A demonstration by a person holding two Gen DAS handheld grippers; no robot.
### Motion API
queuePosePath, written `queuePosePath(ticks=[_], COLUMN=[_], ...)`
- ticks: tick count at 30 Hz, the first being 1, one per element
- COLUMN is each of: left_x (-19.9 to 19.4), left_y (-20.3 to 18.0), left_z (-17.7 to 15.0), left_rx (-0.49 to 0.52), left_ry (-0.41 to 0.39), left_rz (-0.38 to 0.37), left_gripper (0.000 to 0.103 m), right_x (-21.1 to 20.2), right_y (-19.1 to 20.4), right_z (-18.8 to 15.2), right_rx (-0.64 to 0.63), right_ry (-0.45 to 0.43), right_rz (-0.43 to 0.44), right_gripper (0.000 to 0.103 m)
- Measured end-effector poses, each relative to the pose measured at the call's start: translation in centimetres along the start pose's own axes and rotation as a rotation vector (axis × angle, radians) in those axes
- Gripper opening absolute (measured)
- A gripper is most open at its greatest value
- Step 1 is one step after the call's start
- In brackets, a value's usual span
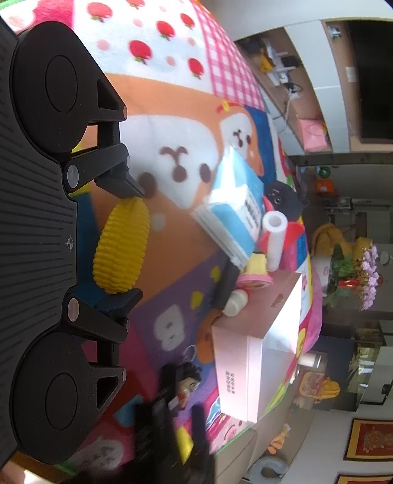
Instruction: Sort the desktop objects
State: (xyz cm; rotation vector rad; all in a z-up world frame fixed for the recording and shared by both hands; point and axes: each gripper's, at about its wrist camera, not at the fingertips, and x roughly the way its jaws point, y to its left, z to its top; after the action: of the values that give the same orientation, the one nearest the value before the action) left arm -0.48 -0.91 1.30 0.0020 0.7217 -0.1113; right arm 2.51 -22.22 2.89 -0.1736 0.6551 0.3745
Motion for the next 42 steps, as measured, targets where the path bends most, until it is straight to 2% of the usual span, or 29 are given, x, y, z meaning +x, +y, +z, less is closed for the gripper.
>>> queuePosePath(ticks=[2, 3, 6, 7, 11, 15, 18, 22, 23, 25, 26, 27, 29, 32, 38, 42], left_x=[-0.5, -0.8, -1.5, -1.7, -2.7, -4.1, -4.3, -2.7, -1.8, -0.1, 0.4, 0.6, 0.8, 1.3, 2.9, 2.9], left_y=[0.1, 0.1, -0.1, -0.3, -1.7, -3.9, -6.2, -9.0, -9.5, -9.9, -9.8, -9.5, -8.3, -6.3, -1.8, 1.7], left_z=[-0.3, -0.5, -0.6, -0.6, -0.1, 2.4, 6.1, 11.8, 13.4, 15.8, 16.5, 16.8, 16.2, 13.2, 5.9, 2.8], left_rx=[-0.002, -0.001, 0.005, 0.01, 0.06, 0.118, 0.194, 0.261, 0.254, 0.219, 0.201, 0.193, 0.17, 0.159, 0.121, 0.021], left_ry=[0.0, -0.002, -0.009, -0.01, -0.025, -0.106, -0.212, -0.336, -0.371, -0.423, -0.443, -0.441, -0.42, -0.36, -0.17, -0.128], left_rz=[-0.001, -0.002, -0.015, -0.024, -0.087, -0.175, -0.204, -0.22, -0.22, -0.169, -0.14, -0.13, -0.13, -0.087, 0.027, 0.12], left_gripper=[0.07, 0.07, 0.07, 0.07, 0.07, 0.07, 0.07, 0.071, 0.08, 0.102, 0.102, 0.102, 0.103, 0.103, 0.103, 0.103], right_x=[1.1, 1.7, 2.0, 1.6, -2.8, -8.4, -11.3, -11.7, -11.3, -10.1, -9.6, -9.2, -8.6, -8.3, -4.5, -2.7], right_y=[0.0, 0.0, -0.9, -1.0, -1.9, -4.2, -6.4, -9.4, -10.1, -11.4, -12.0, -12.4, -12.8, -13.3, -11.9, -8.1], right_z=[0.6, 0.9, 1.2, 1.2, 0.9, 1.9, 4.4, 9.3, 10.7, 13.7, 14.9, 15.7, 16.4, 14.7, 10.6, 8.3], right_rx=[-0.012, -0.016, 0.026, 0.03, 0.02, 0.051, 0.099, 0.161, 0.169, 0.193, 0.211, 0.234, 0.245, 0.258, 0.23, 0.104], right_ry=[0.012, 0.033, 0.088, 0.103, 0.086, 0.034, -0.067, -0.195, -0.223, -0.276, -0.298, -0.324, -0.352, -0.368, -0.22, -0.165], right_rz=[-0.015, -0.011, 0.034, 0.042, 0.073, 0.098, 0.075, 0.056, 0.055, 0.039, 0.012, -0.015, -0.026, -0.035, -0.112, -0.128], right_gripper=[0.07, 0.059, 0.038, 0.036, 0.035, 0.032, 0.032, 0.032, 0.032, 0.041, 0.06, 0.071, 0.074, 0.088, 0.089, 0.093])
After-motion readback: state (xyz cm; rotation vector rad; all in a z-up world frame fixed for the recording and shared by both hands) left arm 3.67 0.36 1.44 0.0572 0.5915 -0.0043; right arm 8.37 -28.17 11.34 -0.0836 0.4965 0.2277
